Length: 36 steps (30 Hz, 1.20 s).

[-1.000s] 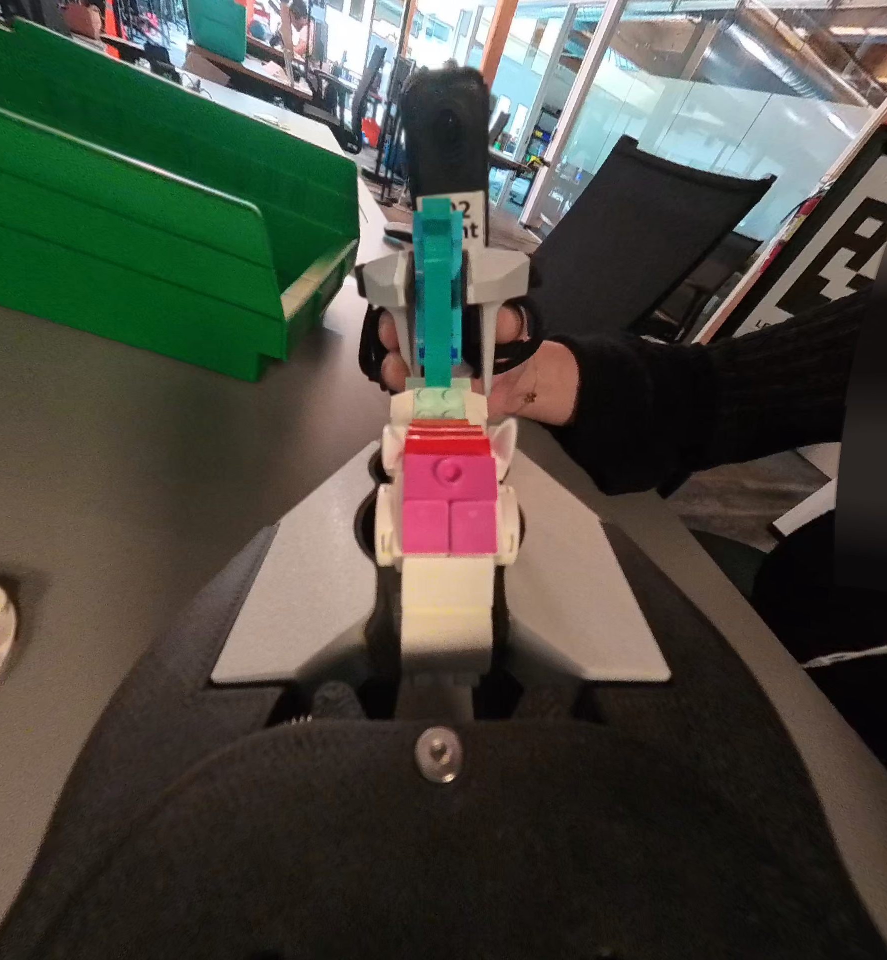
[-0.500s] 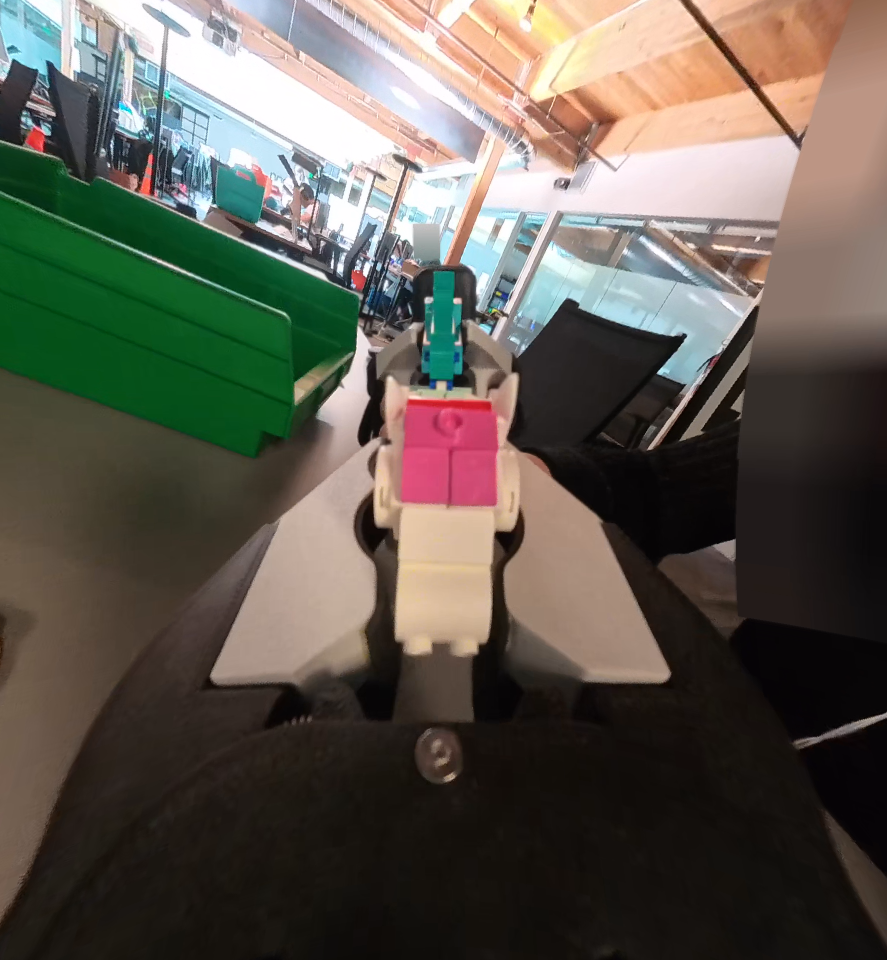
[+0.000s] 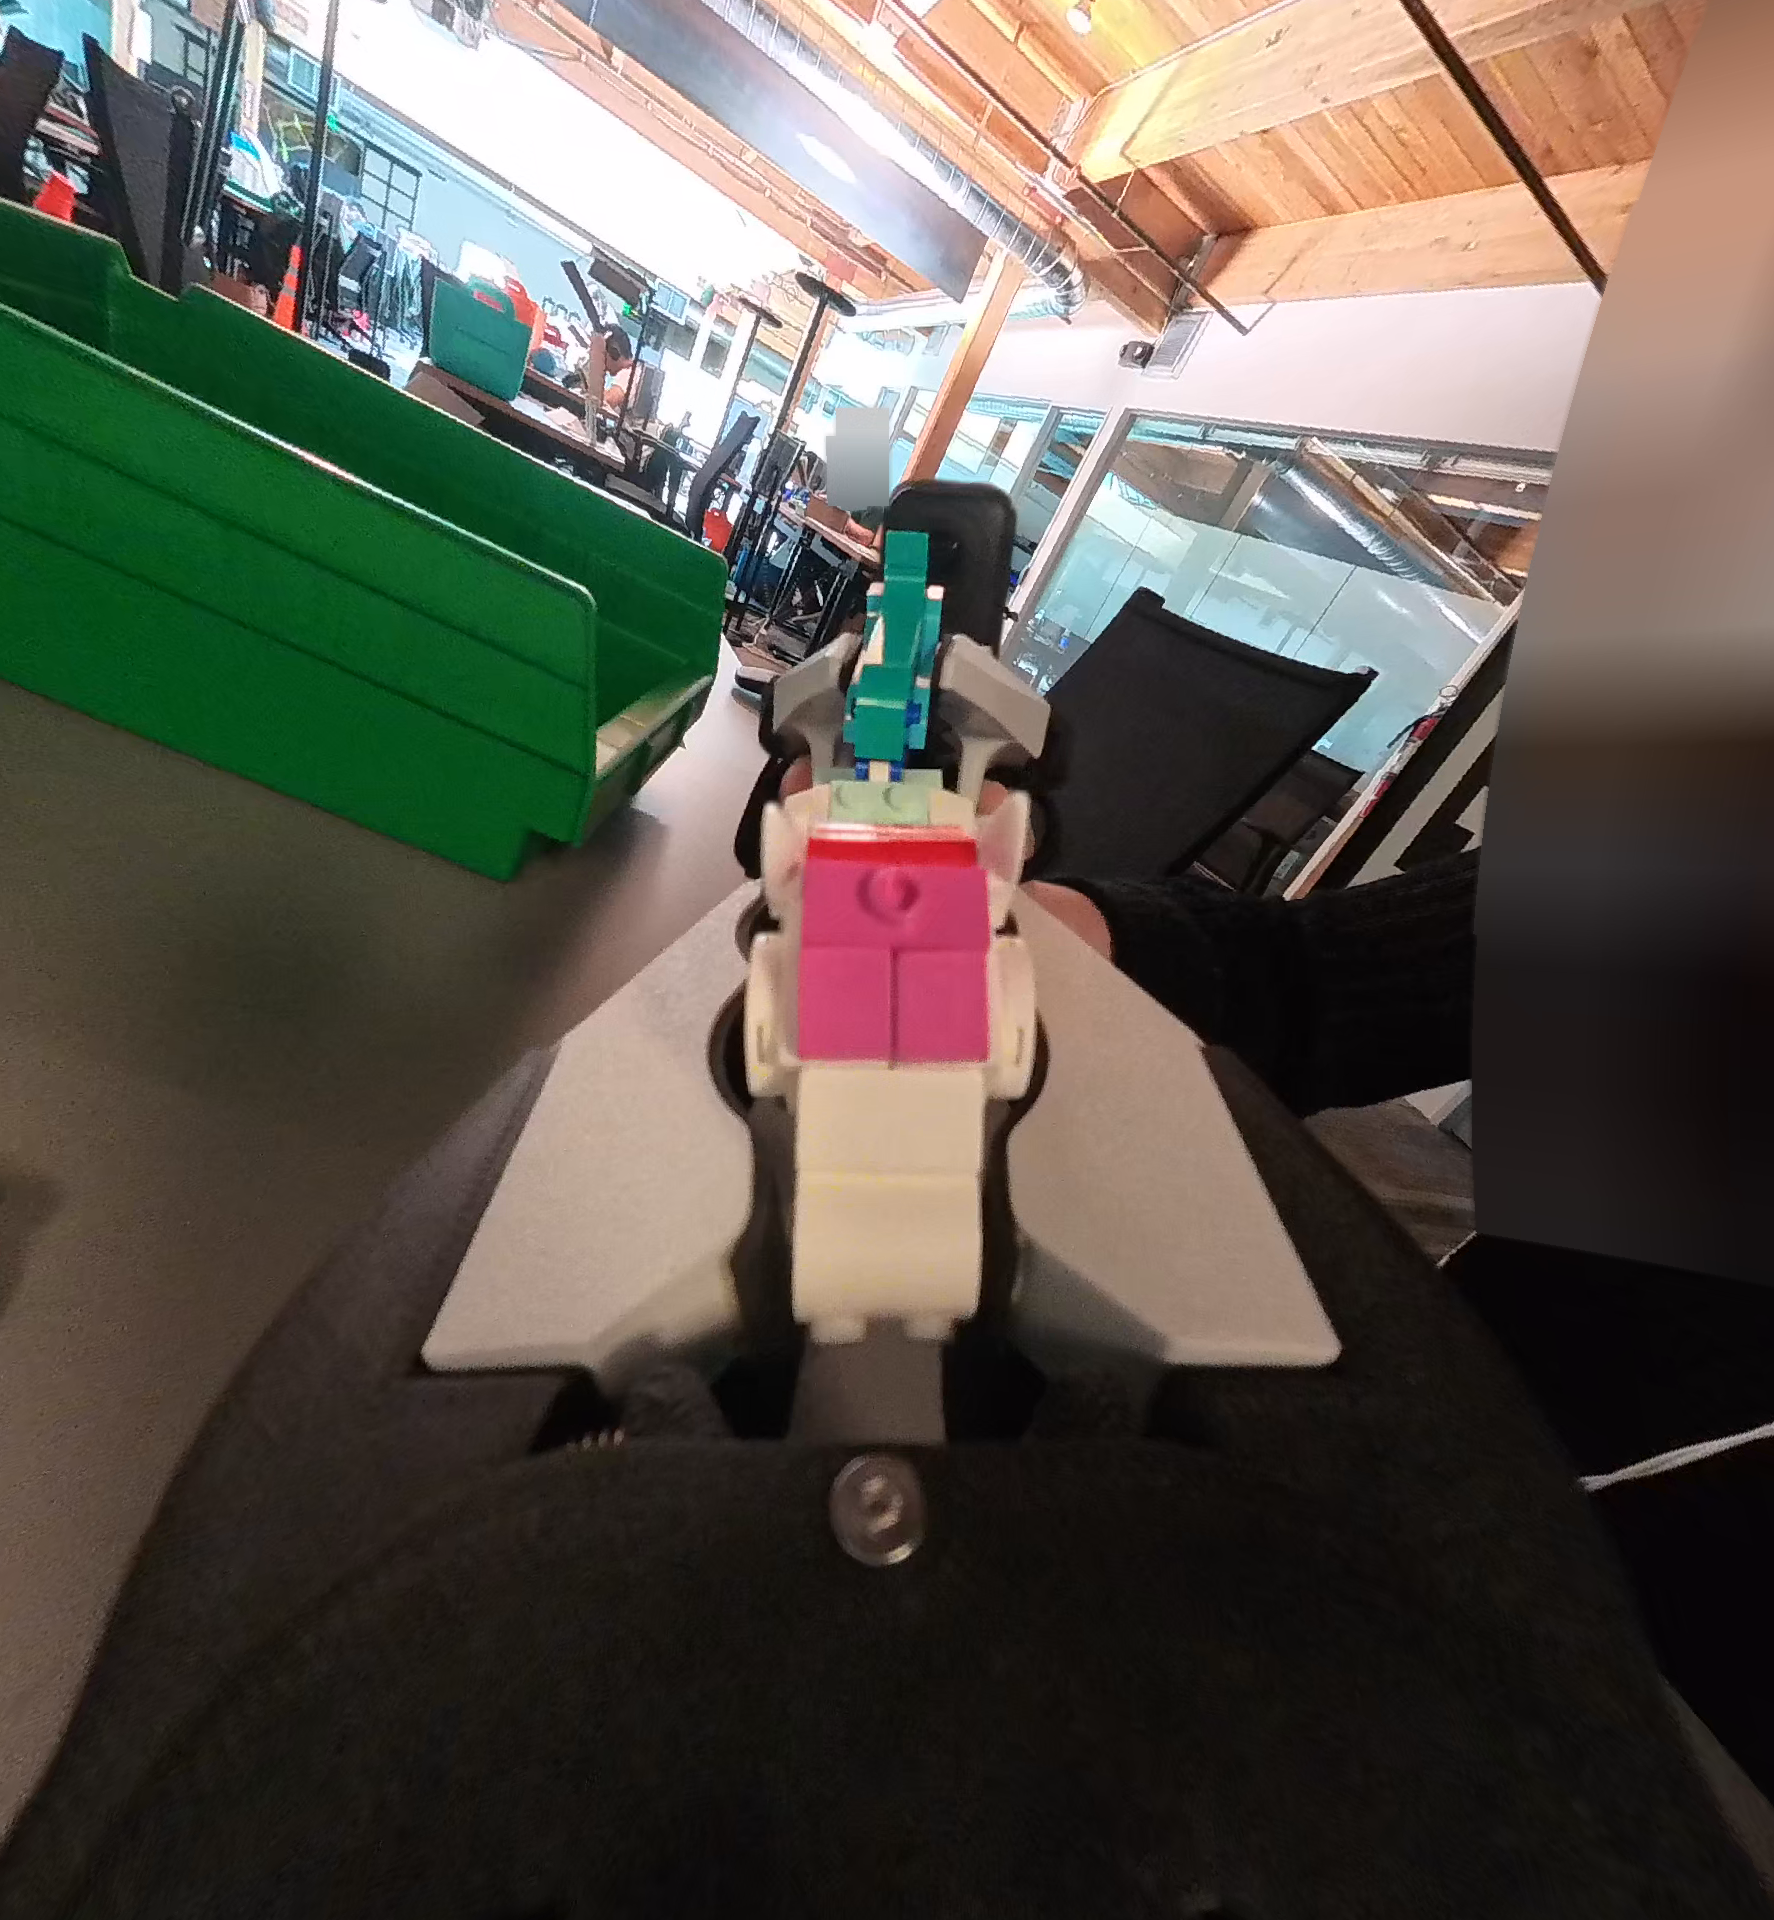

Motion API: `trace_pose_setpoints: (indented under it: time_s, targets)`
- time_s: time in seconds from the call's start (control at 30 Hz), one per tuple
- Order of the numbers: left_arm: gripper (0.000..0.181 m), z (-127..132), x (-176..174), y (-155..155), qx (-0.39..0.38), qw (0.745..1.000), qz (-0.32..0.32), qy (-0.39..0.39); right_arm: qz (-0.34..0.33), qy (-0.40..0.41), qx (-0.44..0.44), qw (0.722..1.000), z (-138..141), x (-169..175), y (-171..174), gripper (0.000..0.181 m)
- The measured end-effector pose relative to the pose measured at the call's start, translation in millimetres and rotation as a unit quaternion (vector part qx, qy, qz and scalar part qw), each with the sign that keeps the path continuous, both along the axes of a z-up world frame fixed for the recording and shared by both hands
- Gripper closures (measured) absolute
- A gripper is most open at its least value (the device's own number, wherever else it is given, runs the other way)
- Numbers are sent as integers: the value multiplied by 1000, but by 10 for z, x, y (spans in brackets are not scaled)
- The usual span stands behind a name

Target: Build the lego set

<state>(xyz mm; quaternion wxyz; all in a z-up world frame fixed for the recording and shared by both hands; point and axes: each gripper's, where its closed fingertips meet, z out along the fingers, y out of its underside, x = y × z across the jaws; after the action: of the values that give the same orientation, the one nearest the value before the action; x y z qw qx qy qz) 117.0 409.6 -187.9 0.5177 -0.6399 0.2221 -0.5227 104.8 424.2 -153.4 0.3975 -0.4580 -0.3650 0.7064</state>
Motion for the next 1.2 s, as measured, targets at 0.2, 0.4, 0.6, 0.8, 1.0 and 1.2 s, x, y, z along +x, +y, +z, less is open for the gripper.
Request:
trace_pose_setpoints:
  time_s: [0.2, 0.4, 0.6, 0.8, 1.0, 1.2]
  targets:
    - [145, -37, 31, -12, -6, 1000, -7, 13, 18, -33, 3, 999, -29, 4, -10, 169]
    - [145, -156, 102, 9, -26, 998, -10, 56, 34, -111, 48, 992, -140, 72, 4, 168]
    - [145, -221, 173, -33, -36, 996, -35, 79, 76, -142, 9, 987, -209, 142, -7, 168]
    - [146, -199, 139, -23, -44, 997, -36, 61, 72, -126, -9, 989, -197, 112, 4, 168]
    - [146, -230, 164, -46, -47, 995, -45, 73, 84, -138, -34, 986, -224, 119, -2, 169]
    - [146, -213, 150, -43, -48, 996, -45, 65, 76, -127, -31, 989, -207, 108, -1, 168]
